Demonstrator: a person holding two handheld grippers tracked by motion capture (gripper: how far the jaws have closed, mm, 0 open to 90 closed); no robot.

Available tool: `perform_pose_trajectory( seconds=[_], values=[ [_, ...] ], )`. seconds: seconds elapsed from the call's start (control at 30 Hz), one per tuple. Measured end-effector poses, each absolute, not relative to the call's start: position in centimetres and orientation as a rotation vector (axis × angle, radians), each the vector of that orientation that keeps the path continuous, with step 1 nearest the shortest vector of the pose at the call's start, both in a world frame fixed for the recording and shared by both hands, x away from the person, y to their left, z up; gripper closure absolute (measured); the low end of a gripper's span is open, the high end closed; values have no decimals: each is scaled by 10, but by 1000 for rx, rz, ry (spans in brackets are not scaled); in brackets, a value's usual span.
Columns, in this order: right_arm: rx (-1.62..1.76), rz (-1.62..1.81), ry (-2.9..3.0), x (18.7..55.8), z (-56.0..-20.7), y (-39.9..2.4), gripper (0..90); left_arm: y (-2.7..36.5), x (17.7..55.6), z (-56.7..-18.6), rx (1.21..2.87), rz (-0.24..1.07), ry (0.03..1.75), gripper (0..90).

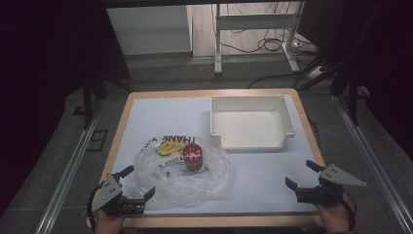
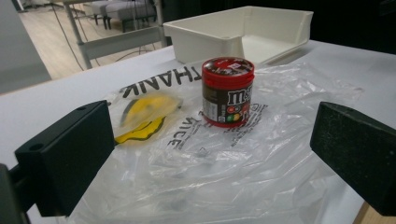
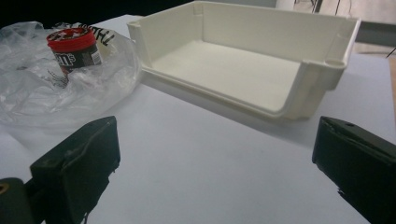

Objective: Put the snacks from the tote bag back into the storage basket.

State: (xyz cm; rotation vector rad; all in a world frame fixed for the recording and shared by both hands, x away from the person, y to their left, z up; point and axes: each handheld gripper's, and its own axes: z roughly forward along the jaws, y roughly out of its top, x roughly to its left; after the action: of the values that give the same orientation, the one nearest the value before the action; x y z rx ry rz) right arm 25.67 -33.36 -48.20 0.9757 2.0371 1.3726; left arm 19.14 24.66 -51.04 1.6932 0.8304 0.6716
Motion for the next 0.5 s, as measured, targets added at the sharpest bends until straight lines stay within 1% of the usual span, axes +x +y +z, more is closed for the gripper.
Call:
perform_pose_trajectory(
  seconds=[0.13,0.5],
  values=[
    [977,1427,2052,262,-485,-335,10,247,192,-511,1698,668,839,0],
    [887,1445,2077,259,-484,-326,7,248,192,-512,1697,668,848,0]
  ],
)
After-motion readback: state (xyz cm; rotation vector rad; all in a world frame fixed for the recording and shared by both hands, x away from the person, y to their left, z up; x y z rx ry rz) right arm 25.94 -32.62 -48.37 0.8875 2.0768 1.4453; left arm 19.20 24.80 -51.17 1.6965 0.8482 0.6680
